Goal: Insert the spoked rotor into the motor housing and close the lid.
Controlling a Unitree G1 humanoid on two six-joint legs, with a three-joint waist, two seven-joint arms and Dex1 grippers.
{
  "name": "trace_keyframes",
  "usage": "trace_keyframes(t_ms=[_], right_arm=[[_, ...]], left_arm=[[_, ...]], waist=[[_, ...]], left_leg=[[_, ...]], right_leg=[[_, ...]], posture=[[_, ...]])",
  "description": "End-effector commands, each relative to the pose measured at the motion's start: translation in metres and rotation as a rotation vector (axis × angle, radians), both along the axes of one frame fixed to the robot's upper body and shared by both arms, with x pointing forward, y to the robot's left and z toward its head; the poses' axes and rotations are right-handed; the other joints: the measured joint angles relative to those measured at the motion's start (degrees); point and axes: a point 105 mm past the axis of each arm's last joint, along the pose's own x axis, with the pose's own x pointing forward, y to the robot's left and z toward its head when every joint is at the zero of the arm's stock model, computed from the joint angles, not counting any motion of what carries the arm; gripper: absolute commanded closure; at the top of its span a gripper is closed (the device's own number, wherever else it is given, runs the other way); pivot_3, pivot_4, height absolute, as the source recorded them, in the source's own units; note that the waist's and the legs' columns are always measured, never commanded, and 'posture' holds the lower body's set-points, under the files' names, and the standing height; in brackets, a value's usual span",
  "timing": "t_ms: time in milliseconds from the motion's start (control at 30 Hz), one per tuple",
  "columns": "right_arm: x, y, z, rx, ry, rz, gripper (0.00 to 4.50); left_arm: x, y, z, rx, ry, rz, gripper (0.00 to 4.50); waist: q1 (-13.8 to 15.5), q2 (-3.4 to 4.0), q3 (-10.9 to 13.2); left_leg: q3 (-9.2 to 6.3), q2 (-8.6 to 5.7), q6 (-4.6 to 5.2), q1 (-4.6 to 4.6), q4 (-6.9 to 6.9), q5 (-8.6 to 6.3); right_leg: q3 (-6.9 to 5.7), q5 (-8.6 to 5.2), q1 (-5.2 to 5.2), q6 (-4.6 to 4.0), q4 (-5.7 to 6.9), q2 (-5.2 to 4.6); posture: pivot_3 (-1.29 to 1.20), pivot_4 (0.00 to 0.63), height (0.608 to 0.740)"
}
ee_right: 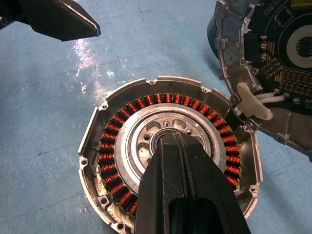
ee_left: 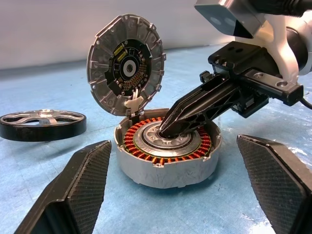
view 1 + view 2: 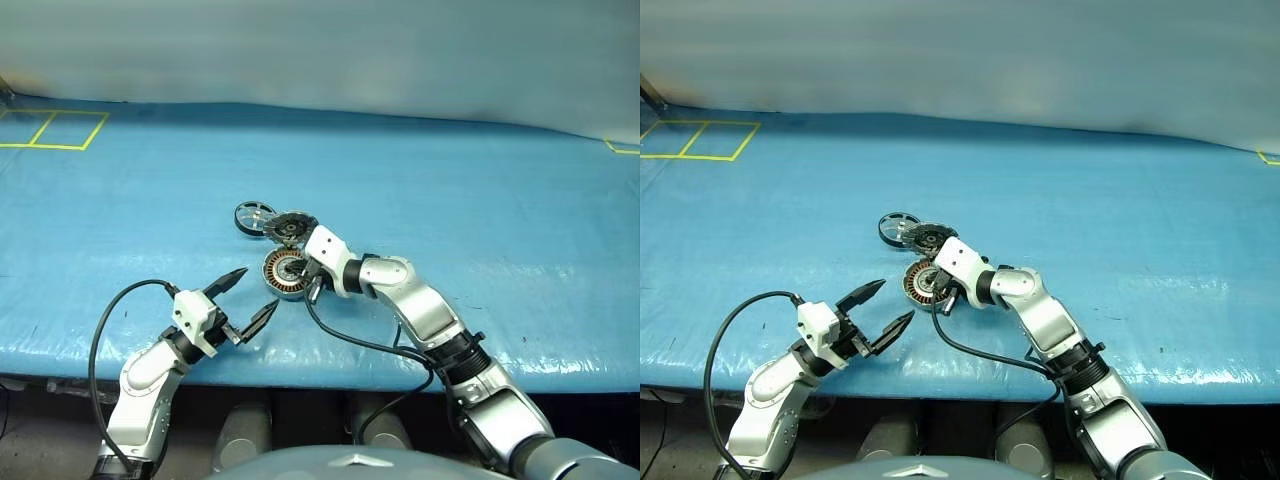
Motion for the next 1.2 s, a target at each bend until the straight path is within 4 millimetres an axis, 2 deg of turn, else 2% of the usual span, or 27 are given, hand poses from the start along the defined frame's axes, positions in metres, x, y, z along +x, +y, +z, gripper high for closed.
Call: trace_keyframes(t_ms=[33,200,400,500,567,700,833,1000,1100,1200], right_arm=[[-0.002,-0.001,-0.006,-0.069,-0.025,0.011,4.48],[-0.001,0.004,0.004,-0.010,-0.035,-0.001,4.48],[-0.013,0.014,0.056,0.296,0.000,0.058,4.48],[-0.021,0.012,0.071,0.373,0.004,0.077,4.48],[-0.024,0.006,0.076,0.395,-0.002,0.076,4.48],[-0.028,-0.008,0.070,0.379,-0.004,0.045,4.48],[-0.034,-0.026,0.053,0.336,0.022,-0.014,4.48],[-0.040,-0.046,0.037,0.269,0.037,-0.095,4.48],[-0.046,-0.050,0.036,0.262,0.044,-0.100,4.50],[-0.046,-0.052,0.035,0.255,0.043,-0.116,4.50]], left_arm=[[0.000,0.000,0.004,0.003,-0.031,0.002,0.00],[0.000,0.001,0.005,0.004,-0.035,0.007,0.00],[0.005,0.010,0.017,-0.069,-0.055,0.076,0.00],[0.011,0.021,0.026,-0.084,-0.057,0.142,0.00],[0.019,0.032,0.031,-0.114,0.002,0.200,0.00],[0.031,0.044,0.043,-0.017,0.021,0.250,0.00],[0.055,0.053,0.059,0.197,0.006,0.232,0.00],[0.096,0.049,0.088,0.506,-0.063,0.122,0.00],[0.118,0.040,0.101,0.667,-0.096,0.023,0.64],[0.141,0.037,0.105,0.827,-0.087,-0.028,1.66]], waist=[[0.0,0.00,0.0],[-0.1,0.00,0.0],[0.0,0.02,0.0],[0.0,0.03,0.0],[0.1,0.01,0.0],[0.1,-0.01,0.0],[0.1,0.01,0.1],[0.2,-0.06,0.1],[0.1,-0.09,0.2],[-0.1,-0.11,0.2]], left_leg=[[0.00,0.00,0.00,0.00,0.00,0.00],[0.00,0.00,0.00,0.00,0.00,0.00],[-0.01,0.00,0.00,-0.08,-0.01,0.00],[-0.04,0.00,0.00,-0.08,-0.05,0.00],[-0.05,0.00,0.00,-0.08,-0.04,0.00],[-0.10,0.00,0.00,-0.08,-0.02,0.00],[-0.10,0.00,0.00,-0.08,-0.02,0.00],[-0.08,-0.03,-0.02,-0.10,-0.01,0.01],[-0.05,-0.04,-0.01,-0.11,-0.04,0.00],[-0.05,-0.04,-0.01,-0.14,-0.07,0.00]], right_leg=[[0.00,0.00,0.00,0.00,0.00,0.00],[0.00,0.00,-0.01,0.00,0.00,0.00],[0.00,0.00,-0.07,0.00,-0.01,0.00],[-0.01,0.00,-0.08,0.00,-0.01,0.00],[-0.02,0.00,-0.07,0.00,-0.01,0.00],[-0.06,-0.01,-0.04,0.00,-0.01,0.00],[-0.08,-0.01,-0.05,-0.01,0.00,0.03],[-0.07,0.00,-0.05,0.00,0.01,0.02],[-0.05,0.00,-0.05,0.02,-0.05,0.01],[-0.05,0.02,-0.09,0.06,-0.06,0.02]], posture=[[0.00,0.150,0.740],[0.00,0.150,0.740],[0.00,0.150,0.740],[0.00,0.150,0.740],[0.00,0.150,0.740],[0.00,0.150,0.740],[0.00,0.150,0.740],[0.00,0.150,0.740],[0.00,0.150,0.740],[0.00,0.150,0.740]])
